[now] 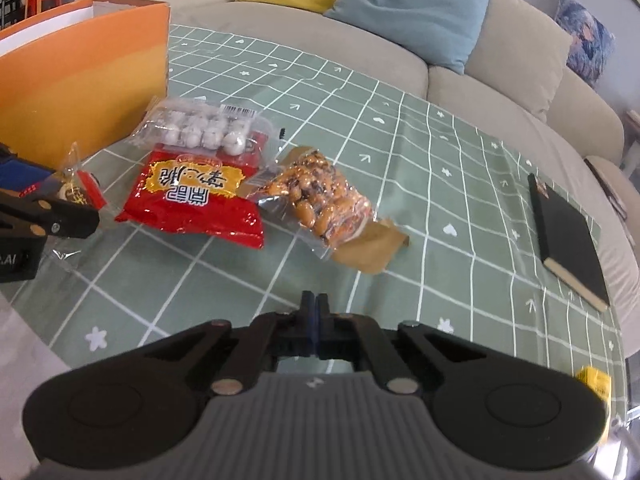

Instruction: Organize snacks

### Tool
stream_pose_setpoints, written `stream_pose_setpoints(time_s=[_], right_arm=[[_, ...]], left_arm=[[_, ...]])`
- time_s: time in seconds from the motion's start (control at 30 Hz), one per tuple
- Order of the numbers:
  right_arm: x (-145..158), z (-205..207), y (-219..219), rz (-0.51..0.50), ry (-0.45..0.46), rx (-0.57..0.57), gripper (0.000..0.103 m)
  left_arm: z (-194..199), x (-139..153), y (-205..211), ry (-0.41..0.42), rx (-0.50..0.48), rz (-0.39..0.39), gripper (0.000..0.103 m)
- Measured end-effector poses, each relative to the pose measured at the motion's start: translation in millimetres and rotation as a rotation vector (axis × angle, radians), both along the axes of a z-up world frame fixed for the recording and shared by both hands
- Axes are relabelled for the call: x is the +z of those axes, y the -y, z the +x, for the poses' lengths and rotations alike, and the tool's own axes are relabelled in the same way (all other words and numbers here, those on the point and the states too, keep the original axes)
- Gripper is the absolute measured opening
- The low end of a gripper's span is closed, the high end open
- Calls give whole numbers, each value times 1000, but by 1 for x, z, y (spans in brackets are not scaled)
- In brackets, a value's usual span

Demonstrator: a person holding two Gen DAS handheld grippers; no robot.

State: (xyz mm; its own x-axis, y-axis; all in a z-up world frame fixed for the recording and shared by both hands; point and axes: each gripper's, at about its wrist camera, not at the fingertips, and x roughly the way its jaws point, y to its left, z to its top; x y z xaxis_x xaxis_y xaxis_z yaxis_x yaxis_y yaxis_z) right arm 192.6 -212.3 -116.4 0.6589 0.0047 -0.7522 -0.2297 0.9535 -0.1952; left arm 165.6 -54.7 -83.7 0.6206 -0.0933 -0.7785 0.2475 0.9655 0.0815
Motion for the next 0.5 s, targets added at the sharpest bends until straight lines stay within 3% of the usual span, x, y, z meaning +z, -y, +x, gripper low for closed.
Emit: stream_pose_setpoints(time_s=[0.13,0.3,0.33,0.37,0.5], right_arm=[[5,-8,1,43,-15,-9,0],[19,-12,7,135,55,5,2],[21,-12,7,140,69,4,14],[23,-9,7,145,80,4,35],[28,4,14,220,102,-53,59]], left_arm=[[-7,4,-6,6,10,-15,39],[-7,7,-11,15,26,-25,39],[-7,8,-11,18,29,-26,39],[-6,9,-12,21,29,-28,38],[-1,11,-13,30,32,-33,38]])
